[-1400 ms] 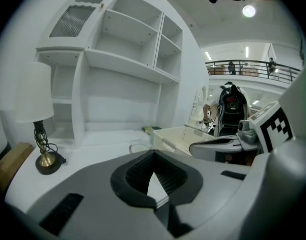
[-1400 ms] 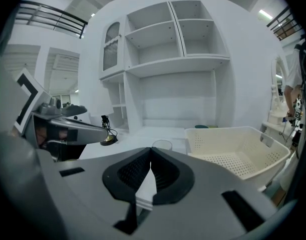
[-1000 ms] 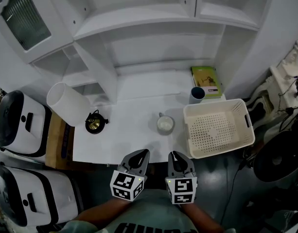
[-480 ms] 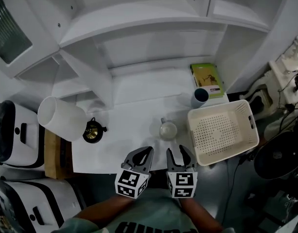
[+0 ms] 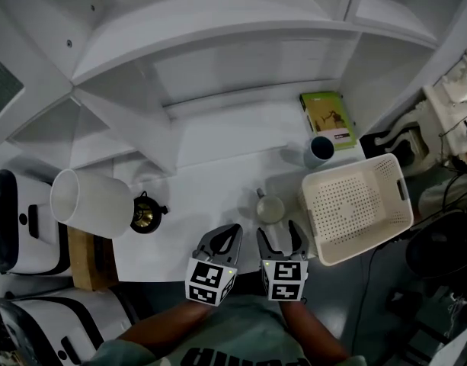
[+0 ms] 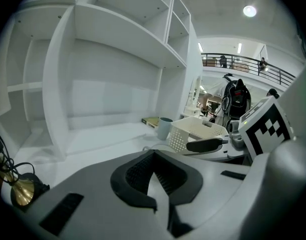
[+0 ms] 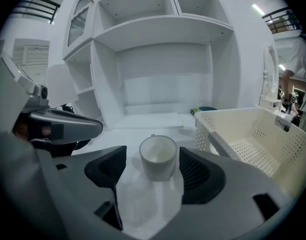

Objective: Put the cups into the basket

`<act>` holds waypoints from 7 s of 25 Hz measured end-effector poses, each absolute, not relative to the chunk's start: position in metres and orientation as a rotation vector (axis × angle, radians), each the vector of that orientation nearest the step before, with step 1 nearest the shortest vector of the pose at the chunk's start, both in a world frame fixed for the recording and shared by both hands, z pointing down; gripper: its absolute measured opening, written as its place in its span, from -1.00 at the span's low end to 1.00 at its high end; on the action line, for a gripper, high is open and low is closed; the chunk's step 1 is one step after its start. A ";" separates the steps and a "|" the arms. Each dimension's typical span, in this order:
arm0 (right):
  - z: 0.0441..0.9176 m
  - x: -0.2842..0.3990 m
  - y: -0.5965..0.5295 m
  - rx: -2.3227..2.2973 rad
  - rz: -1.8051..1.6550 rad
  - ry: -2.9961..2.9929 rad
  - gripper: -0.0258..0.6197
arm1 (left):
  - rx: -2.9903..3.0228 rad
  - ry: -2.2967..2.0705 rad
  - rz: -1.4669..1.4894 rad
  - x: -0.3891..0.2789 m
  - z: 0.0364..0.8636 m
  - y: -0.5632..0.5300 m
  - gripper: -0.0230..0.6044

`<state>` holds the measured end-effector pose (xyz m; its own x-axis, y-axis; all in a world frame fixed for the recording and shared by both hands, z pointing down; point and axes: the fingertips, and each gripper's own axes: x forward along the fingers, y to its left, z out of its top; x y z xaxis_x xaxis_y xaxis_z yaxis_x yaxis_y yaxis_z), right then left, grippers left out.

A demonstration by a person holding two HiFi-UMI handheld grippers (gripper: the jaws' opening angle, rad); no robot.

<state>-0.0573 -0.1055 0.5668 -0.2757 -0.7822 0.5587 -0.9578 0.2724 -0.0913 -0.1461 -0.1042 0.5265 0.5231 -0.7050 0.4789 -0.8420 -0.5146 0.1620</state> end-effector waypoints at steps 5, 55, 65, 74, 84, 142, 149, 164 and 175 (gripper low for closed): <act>0.579 -0.064 -0.116 1.567 0.627 -2.113 0.16 | 2.395 -1.260 0.529 -0.152 0.536 -0.117 -0.91; 0.597 -0.078 -0.157 1.593 0.647 -2.030 0.28 | 2.415 -1.170 0.546 -0.167 0.561 -0.166 -0.91; 0.522 -0.077 -0.146 1.654 0.627 -2.108 0.28 | 2.401 -1.221 0.472 -0.180 0.535 -0.165 -0.91; 0.481 -0.050 -0.140 1.680 0.604 -2.168 0.28 | 2.424 -1.259 0.384 -0.156 0.499 -0.161 -0.91; 0.454 0.013 -0.141 1.650 0.554 -2.235 0.28 | 2.432 -1.297 0.312 -0.089 0.466 -0.151 -0.91; 0.601 0.283 -0.223 1.467 0.756 -1.933 0.28 | 2.316 -1.178 0.525 0.189 0.541 -0.205 -0.91; 0.616 0.285 -0.226 1.431 0.775 -1.899 0.28 | 2.294 -1.173 0.532 0.191 0.552 -0.207 -0.91; 0.636 0.287 -0.219 1.357 0.832 -1.818 0.28 | 2.322 -1.156 0.530 0.194 0.544 -0.205 -0.91; 0.625 0.284 -0.206 1.333 0.841 -1.812 0.28 | 2.347 -1.144 0.510 0.189 0.532 -0.200 -0.91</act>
